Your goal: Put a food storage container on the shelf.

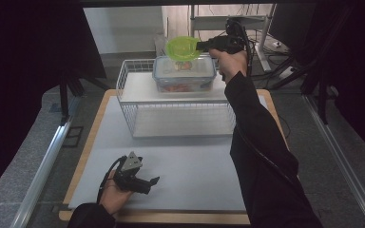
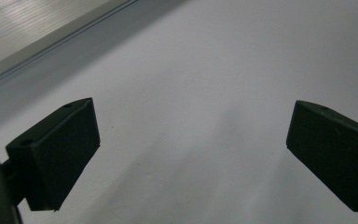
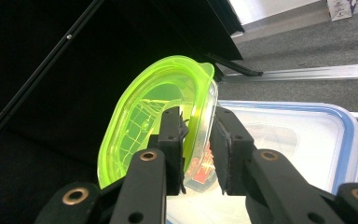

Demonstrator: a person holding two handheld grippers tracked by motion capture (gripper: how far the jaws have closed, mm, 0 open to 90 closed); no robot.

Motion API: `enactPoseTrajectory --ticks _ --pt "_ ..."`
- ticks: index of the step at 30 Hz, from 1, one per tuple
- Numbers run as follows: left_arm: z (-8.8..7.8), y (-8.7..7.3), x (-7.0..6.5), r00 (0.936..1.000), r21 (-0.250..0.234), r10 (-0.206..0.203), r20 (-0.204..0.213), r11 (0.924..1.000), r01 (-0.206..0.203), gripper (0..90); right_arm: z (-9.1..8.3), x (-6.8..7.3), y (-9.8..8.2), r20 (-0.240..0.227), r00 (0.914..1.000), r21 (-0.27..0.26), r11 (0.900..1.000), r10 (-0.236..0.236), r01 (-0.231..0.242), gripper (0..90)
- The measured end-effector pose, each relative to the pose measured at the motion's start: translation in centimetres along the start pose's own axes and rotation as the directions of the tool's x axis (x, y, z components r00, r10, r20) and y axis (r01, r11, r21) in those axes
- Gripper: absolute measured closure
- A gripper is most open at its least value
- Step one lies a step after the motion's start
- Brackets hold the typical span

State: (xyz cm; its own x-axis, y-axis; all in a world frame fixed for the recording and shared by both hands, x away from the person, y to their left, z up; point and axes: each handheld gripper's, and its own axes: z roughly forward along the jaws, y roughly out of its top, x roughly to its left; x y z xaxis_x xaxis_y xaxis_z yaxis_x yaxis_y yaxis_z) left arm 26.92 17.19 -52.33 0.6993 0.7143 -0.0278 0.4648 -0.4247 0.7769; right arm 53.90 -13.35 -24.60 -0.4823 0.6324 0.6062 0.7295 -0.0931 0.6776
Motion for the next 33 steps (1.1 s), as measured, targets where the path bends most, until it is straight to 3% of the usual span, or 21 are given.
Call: enactPoseTrajectory --ticks 7,16,26,33 --pt "0.0 0.0 0.0 1.0000 0.001 0.002 0.001 1.0000 -0.002 2.5 0.3 0.0 -0.1 0.014 0.9999 -0.007 1.000 -0.008 0.008 65.9" --pt "0.0 0.0 -0.1 1.0000 0.003 0.005 0.001 1.0000 -0.005 2.5 -0.2 0.3 -0.1 0.009 0.9969 -0.030 0.996 -0.078 0.079 49.0" --pt "0.1 0.0 -0.1 1.0000 0.003 0.006 0.000 1.0000 -0.006 2.5 -0.8 0.0 -0.4 -0.003 0.9846 -0.004 0.985 -0.175 0.175 28.3" --pt "0.1 0.0 -0.1 1.0000 0.005 0.005 0.000 1.0000 -0.005 2.5 -1.5 -0.4 -1.2 -0.011 0.9731 0.010 0.973 -0.230 0.230 20.5"
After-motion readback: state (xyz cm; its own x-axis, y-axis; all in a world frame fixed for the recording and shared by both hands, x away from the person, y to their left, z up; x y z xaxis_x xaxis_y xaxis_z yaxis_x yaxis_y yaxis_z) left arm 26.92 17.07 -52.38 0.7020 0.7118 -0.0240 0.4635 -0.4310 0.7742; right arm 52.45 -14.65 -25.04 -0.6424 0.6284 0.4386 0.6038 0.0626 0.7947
